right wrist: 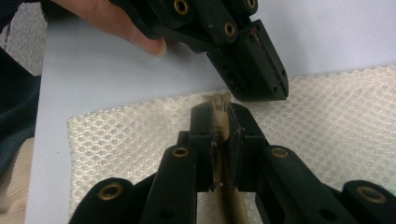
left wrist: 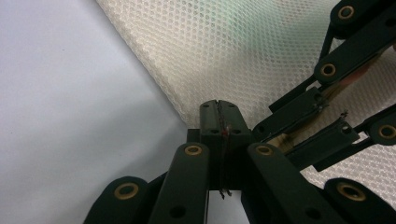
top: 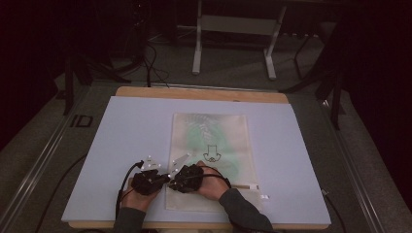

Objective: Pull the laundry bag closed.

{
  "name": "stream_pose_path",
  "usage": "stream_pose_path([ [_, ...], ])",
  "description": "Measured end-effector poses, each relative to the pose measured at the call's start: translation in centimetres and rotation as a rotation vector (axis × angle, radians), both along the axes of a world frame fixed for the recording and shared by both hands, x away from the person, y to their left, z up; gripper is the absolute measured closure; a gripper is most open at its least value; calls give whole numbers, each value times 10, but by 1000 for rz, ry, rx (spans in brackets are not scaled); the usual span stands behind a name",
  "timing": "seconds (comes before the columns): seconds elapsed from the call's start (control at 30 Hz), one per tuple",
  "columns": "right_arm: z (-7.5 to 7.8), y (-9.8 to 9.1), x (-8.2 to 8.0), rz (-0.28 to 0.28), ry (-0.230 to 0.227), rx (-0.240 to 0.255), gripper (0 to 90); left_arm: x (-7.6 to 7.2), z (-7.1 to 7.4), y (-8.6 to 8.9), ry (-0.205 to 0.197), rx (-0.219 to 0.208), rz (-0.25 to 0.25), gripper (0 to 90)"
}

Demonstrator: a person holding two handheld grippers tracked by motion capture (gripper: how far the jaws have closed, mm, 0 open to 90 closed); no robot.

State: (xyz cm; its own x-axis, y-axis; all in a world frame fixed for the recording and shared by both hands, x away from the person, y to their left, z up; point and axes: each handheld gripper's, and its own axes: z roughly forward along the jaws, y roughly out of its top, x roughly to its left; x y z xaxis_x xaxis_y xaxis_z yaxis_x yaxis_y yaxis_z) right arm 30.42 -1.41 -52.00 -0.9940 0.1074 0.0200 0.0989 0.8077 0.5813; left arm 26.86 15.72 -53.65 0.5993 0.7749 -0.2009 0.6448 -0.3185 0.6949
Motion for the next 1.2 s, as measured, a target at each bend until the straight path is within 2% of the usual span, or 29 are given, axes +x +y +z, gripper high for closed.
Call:
stream_pose_path([
  [0.57,4,-2,-1,26,-35,-49,822,0,0,0,5,4,2,895],
  [0.7,5,-3,-1,22,-30,-57,822,1,0,0,8,3,1,896],
  [0.8,6,-1,-2,32,-47,-72,822,0,0,-1,4,9,4,895],
  [0.93,5,-3,-2,30,-46,-62,822,0,0,0,7,2,3,895],
  [1.2,7,-7,-4,31,-63,-82,822,0,1,-1,9,5,12,895],
])
